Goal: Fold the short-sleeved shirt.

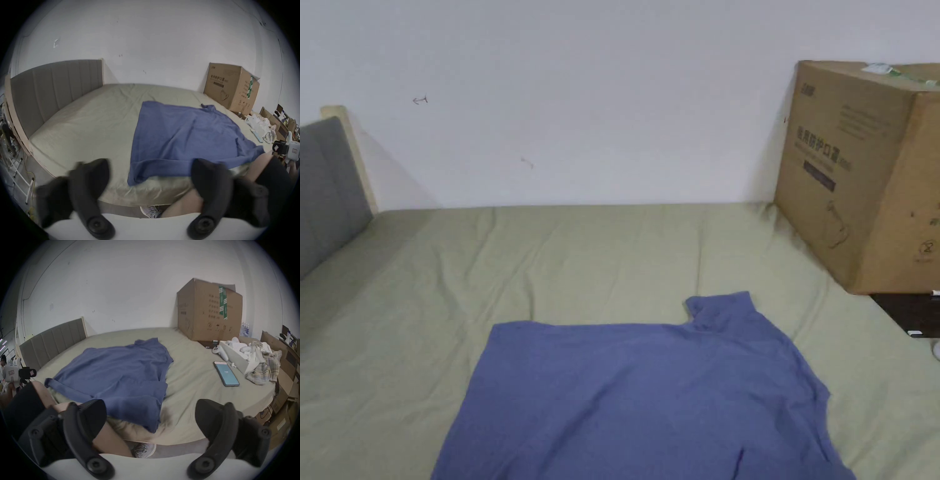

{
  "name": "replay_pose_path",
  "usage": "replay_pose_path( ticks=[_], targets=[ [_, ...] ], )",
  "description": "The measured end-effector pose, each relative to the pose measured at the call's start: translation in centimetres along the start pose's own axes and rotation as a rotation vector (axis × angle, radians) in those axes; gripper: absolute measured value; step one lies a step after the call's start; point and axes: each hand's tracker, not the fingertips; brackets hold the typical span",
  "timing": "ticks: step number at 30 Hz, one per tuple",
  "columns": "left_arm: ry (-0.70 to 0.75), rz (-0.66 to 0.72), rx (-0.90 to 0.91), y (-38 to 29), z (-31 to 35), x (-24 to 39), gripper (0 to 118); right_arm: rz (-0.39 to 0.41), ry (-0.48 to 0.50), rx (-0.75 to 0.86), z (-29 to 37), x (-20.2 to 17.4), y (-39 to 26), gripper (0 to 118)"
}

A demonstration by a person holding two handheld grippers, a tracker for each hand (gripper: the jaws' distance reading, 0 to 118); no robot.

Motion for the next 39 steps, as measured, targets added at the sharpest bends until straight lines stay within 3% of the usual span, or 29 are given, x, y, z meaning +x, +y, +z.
replay_pose_path(
  ticks=[1,2,3,4,6,10,11,13,14,19,20,22,23,24,28,32,33,35,36,39],
  targets=[
    [0.002,0.002,0.006,-0.3,0.9,0.1,66,0.009,0.002,0.038,1.4,-0.6,0.0,101],
    [0.054,-0.015,0.023,-0.6,1.7,0.4,24,0.024,-0.023,0.066,2.6,-1.3,0.1,72],
    [0.1,-0.018,0.039,-1.1,2.5,0.6,1,0.049,-0.067,0.074,3.1,-1.8,0.0,21],
    [0.034,0.011,0.034,-1.0,3.2,0.3,1,0.056,-0.126,0.068,3.7,-2.3,-0.4,0],
    [-0.026,0.072,-0.003,-1.1,3.3,0.1,0,0.009,-0.012,0.041,4.0,-2.3,-0.1,0],
    [0.037,-0.046,-0.02,-1.2,-0.2,-0.6,4,0.059,-0.048,0.008,3.1,-3.0,0.6,0],
    [0.037,-0.037,-0.03,-1.1,-1.4,-0.9,24,0.059,-0.048,0.008,2.8,-3.2,0.8,0],
    [0.033,-0.027,-0.133,-1.0,-4.7,-1.8,112,0.043,-0.035,-0.003,2.2,-3.5,1.4,0],
    [0.027,-0.009,-0.168,-1.1,-5.8,-2.0,117,0.033,-0.025,-0.005,2.1,-3.2,1.5,0],
    [0.046,-0.012,-0.268,-1.2,-10.6,-2.7,103,0.058,-0.013,-0.027,0.8,-3.4,1.7,0],
    [0.051,-0.001,-0.303,-1.2,-11.3,-2.7,86,0.058,-0.008,-0.038,0.4,-3.4,1.7,0],
    [0.008,0.034,-0.311,-1.3,-12.0,-3.0,29,0.063,0.0,-0.059,-0.2,-3.6,1.9,0],
    [0.01,0.035,-0.296,-1.3,-11.8,-2.7,13,0.073,0.0,-0.063,-0.5,-3.7,1.7,0],
    [0.01,0.011,-0.257,-1.2,-11.3,-2.0,5,0.088,-0.001,-0.067,-0.9,-3.8,1.6,0],
    [-0.004,-0.074,-0.222,-1.0,-10.0,-0.7,5,0.071,-0.011,-0.089,-2.3,-2.7,0.4,0],
    [-0.005,0.001,-0.218,-0.6,-9.6,-1.5,5,0.038,-0.045,-0.139,-3.6,-2.2,0.2,0],
    [-0.004,0.002,-0.214,-0.6,-9.6,-1.9,5,0.043,-0.049,-0.132,-3.9,-1.9,0.1,9],
    [-0.002,-0.003,-0.214,-0.7,-9.6,-1.6,5,0.033,-0.042,-0.146,-4.9,-1.6,0.1,80],
    [0.002,-0.014,-0.218,-0.8,-9.7,-1.4,5,0.023,-0.033,-0.169,-5.6,-1.3,0.0,100],
    [0.008,-0.045,-0.225,-1.0,-9.6,-0.8,5,0.035,-0.044,-0.24,-7.4,-1.1,-0.4,100]
  ],
)
